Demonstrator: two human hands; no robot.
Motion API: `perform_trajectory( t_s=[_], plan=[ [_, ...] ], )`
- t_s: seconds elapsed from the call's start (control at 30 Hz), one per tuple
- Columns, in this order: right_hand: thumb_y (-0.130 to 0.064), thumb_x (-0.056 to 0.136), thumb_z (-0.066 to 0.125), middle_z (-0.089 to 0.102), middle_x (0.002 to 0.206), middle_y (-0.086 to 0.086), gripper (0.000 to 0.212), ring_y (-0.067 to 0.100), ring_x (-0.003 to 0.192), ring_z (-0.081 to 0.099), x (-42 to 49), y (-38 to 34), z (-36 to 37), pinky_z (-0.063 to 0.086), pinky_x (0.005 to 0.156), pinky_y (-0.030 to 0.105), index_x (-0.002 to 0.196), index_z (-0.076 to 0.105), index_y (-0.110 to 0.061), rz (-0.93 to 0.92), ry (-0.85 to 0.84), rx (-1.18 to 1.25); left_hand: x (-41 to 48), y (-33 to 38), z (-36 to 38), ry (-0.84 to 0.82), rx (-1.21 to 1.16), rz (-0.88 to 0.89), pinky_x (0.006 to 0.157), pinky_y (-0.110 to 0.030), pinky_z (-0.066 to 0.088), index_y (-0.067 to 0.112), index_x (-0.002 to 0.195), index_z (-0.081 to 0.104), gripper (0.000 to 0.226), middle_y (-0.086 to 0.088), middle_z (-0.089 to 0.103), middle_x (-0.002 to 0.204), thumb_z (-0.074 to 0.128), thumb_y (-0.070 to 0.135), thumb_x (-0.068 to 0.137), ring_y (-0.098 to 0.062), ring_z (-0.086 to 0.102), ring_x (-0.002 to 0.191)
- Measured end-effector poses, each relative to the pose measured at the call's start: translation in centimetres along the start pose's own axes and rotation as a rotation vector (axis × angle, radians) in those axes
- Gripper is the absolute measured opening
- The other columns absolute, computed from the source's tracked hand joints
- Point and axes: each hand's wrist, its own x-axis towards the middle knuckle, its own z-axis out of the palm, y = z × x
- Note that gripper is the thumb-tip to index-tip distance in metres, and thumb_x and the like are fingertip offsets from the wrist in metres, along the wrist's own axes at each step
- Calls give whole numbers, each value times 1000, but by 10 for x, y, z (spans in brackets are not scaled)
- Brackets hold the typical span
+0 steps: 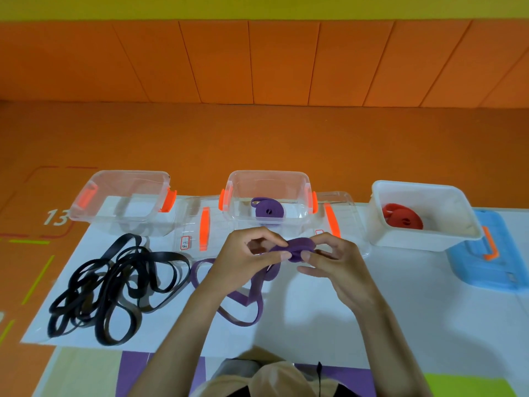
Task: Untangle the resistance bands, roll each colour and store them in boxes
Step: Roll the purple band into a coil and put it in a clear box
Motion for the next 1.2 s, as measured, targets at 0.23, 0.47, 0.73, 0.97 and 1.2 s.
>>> perform_trajectory(
  t_s=[0.23,0.47,0.73,0.97,1.2],
  plan=[
    [-13,78,81,76,113,19,25,29,105,75,9,1,8,62,86,31,102,79,-5,24,46,245,6,6,7,43,-76,-16,88,-28,61,30,95,81,22,9,80,103,87,10,87,-12,75,100],
    [-14,79,90,76,101,12,34,37,101,77,14,-4,14,64,84,38,110,75,-16,39,11,51,4,4,16,196,-110,36,88,-24,60,35,101,80,23,9,79,106,82,14,91,-18,74,106],
    [-14,83,89,80,102,9,22,29,95,79,16,-12,25,65,78,34,103,80,-18,51,-94,-169,0,-9,21,331,-118,38,81,-35,65,19,99,81,21,6,79,105,87,6,84,-23,76,103],
    [-15,77,93,77,103,21,29,41,99,78,19,-6,21,64,86,39,87,68,-7,108,-96,4,3,-3,22,339,-147,-6,86,-28,61,17,92,81,16,4,80,96,89,8,83,-19,76,98],
    [-18,71,94,79,106,19,42,38,100,78,18,-5,22,63,86,35,111,80,-18,94,5,76,10,1,27,324,-120,-38,80,-25,61,19,92,80,14,7,80,93,89,13,84,-17,77,92]
  ],
)
